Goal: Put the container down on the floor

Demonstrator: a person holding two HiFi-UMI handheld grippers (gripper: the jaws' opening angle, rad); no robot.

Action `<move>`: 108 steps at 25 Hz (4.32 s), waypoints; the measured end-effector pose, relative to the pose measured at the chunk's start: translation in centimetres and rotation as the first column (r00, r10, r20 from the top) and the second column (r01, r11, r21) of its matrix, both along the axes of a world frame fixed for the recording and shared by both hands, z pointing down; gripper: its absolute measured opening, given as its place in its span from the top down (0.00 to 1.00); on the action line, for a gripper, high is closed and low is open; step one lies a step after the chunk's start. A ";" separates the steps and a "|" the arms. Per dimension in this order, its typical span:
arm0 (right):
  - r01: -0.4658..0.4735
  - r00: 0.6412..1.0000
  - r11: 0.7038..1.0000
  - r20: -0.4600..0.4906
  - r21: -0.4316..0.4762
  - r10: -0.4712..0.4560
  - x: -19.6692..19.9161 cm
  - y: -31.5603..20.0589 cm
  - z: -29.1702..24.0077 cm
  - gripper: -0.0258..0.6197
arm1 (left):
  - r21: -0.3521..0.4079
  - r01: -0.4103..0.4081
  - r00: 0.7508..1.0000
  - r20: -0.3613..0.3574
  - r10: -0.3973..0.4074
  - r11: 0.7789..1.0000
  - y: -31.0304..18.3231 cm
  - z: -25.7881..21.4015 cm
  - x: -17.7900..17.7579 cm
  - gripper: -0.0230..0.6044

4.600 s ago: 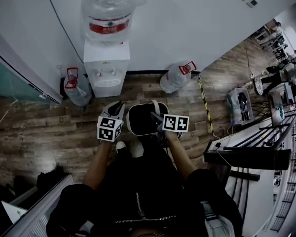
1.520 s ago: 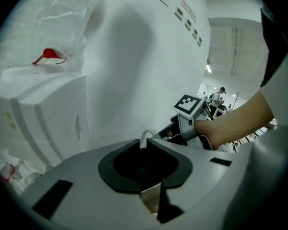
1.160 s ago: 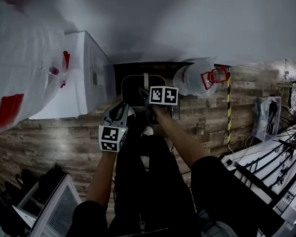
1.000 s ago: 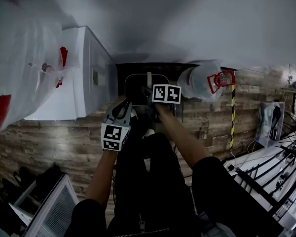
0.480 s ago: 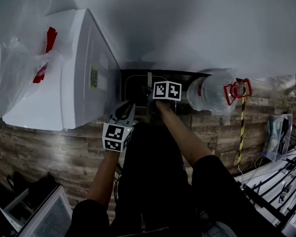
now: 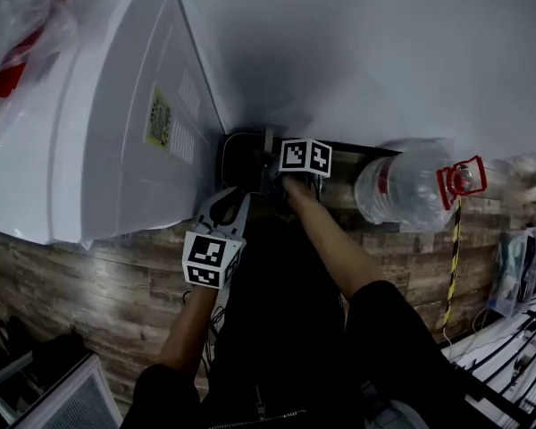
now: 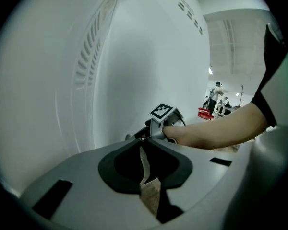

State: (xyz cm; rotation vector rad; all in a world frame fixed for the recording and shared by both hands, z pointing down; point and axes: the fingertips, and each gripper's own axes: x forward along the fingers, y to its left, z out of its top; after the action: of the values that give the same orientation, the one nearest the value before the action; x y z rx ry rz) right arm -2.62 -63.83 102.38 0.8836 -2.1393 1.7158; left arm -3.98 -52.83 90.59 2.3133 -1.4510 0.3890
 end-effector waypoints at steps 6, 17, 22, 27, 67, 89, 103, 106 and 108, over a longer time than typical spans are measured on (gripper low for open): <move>0.000 0.999 1.000 0.033 -0.016 0.001 -0.9 -1.3 3.2 0.86 | -0.005 0.060 0.998 -0.020 -0.060 0.998 -0.9 3.4 -0.9 0.88; 0.093 0.988 0.996 0.127 0.011 -0.093 -2.4 -1.4 4.2 0.85 | 0.030 0.027 0.999 -0.020 -0.026 0.999 -1.0 4.1 -0.2 0.88; 0.205 0.971 0.978 0.117 0.049 -0.210 -4.3 -0.8 4.2 0.79 | 0.020 0.026 1.000 -0.018 -0.026 0.999 -0.8 4.9 -0.2 0.88; 0.222 0.965 0.974 0.131 0.048 -0.226 -5.0 -0.4 4.5 0.71 | 0.014 0.028 1.000 -0.012 -0.028 0.999 -0.9 5.2 -0.4 0.88; 0.240 0.969 0.835 -0.167 0.495 -0.180 1.5 -2.2 -3.5 0.94 | 0.115 0.004 0.998 0.061 -0.011 0.993 -3.4 0.4 1.5 0.89; 0.260 0.952 0.884 -0.258 0.389 -0.166 5.2 3.6 -29.2 0.94 | -0.084 -0.027 0.999 0.020 0.029 0.996 0.6 -25.7 4.9 0.89; 0.209 0.947 0.845 -0.317 0.493 -0.049 7.7 7.8 -47.7 0.94 | -0.095 -0.047 0.999 0.016 0.049 0.994 3.2 -42.0 5.2 0.89; 0.208 0.947 0.807 -0.321 0.552 -0.025 7.7 7.3 -51.9 0.94 | -0.073 -0.051 0.998 0.028 0.053 0.996 2.5 -44.3 4.7 0.89; 0.268 0.931 0.755 -0.363 0.598 -0.042 7.7 8.2 -54.4 0.94 | -0.071 -0.050 0.998 0.033 0.053 0.996 3.5 -45.3 4.6 0.89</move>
State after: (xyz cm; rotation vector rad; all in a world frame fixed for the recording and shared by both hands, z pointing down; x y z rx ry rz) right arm 5.03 -55.65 47.98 1.0148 -2.4847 0.6551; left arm 0.57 -49.37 45.33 2.3028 -1.3735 0.4886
